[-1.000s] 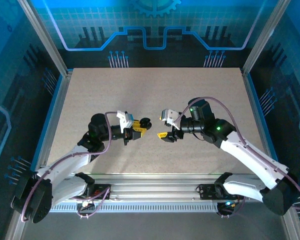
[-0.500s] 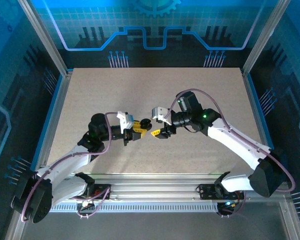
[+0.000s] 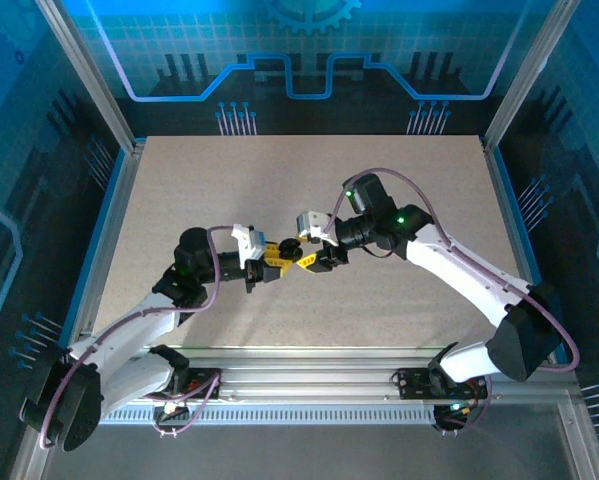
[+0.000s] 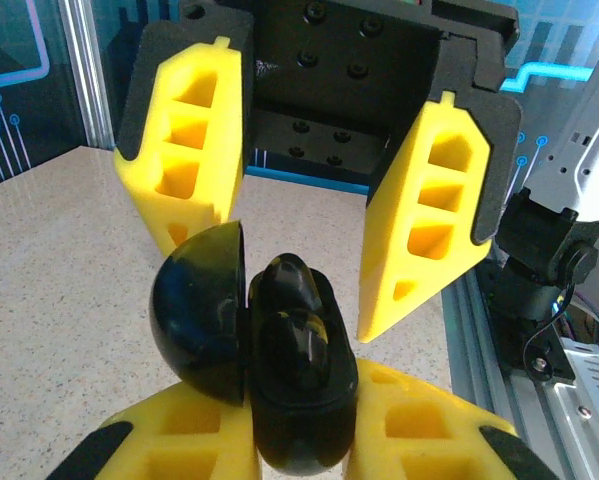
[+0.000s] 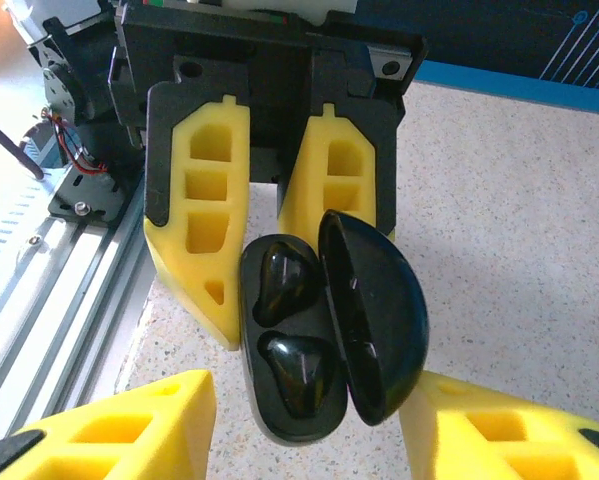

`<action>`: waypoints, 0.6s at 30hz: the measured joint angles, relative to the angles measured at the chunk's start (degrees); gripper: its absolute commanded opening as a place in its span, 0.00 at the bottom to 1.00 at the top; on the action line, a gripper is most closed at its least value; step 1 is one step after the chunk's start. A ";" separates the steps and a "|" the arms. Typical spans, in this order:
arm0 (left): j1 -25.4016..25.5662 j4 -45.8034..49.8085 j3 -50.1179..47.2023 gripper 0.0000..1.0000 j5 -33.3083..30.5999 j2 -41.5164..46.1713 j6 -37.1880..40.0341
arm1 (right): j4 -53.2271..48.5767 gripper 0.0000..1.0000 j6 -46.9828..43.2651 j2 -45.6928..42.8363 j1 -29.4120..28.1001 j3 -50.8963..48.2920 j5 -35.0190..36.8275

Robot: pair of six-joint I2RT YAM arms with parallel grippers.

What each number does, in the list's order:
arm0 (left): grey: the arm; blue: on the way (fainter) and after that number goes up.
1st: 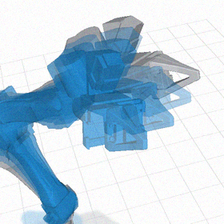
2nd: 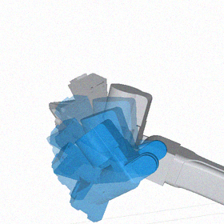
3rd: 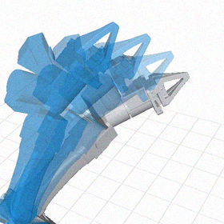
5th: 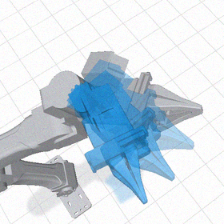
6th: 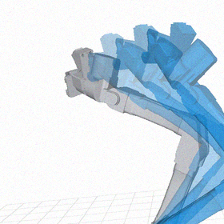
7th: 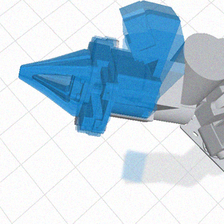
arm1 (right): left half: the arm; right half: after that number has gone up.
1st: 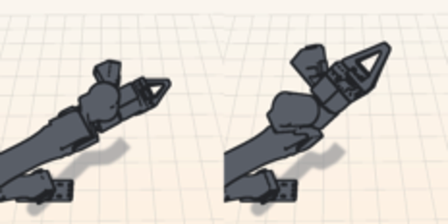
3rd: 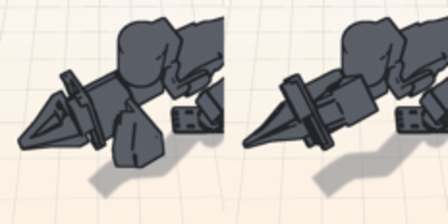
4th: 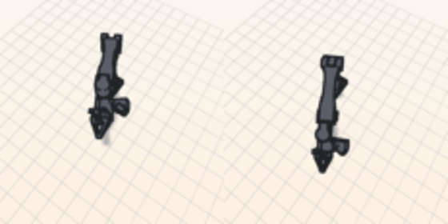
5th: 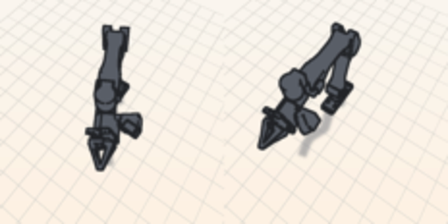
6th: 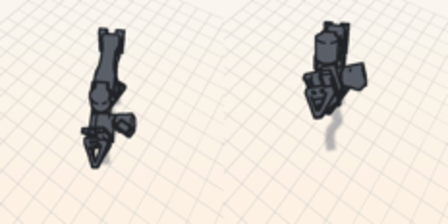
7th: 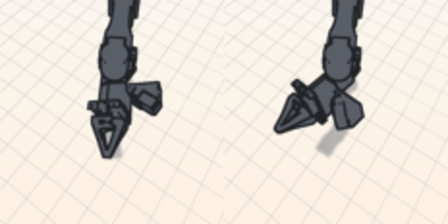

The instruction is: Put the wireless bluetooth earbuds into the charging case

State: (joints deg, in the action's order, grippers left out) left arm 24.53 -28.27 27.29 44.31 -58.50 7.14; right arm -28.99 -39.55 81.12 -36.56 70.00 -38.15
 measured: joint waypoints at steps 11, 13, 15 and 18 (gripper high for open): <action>0.00 1.07 0.00 0.14 -0.13 0.02 0.55 | 0.92 0.45 -0.96 -7.76 2.60 -2.82 -3.89; 0.04 1.07 0.00 0.14 -0.13 0.02 0.55 | 1.66 0.44 -1.01 -9.55 3.67 -4.22 -3.74; 0.17 1.07 0.00 0.14 -0.13 0.02 0.55 | 1.88 0.43 -1.03 -9.86 3.82 -4.55 -3.30; 0.28 1.09 0.00 0.14 -0.13 0.07 0.55 | 2.19 0.43 -1.25 -8.87 3.65 -4.52 -2.86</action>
State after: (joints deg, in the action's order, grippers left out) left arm 24.82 -27.18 27.29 44.18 -58.43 7.68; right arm -26.81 -40.80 72.25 -32.91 65.47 -41.01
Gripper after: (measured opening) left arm 0.191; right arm 0.429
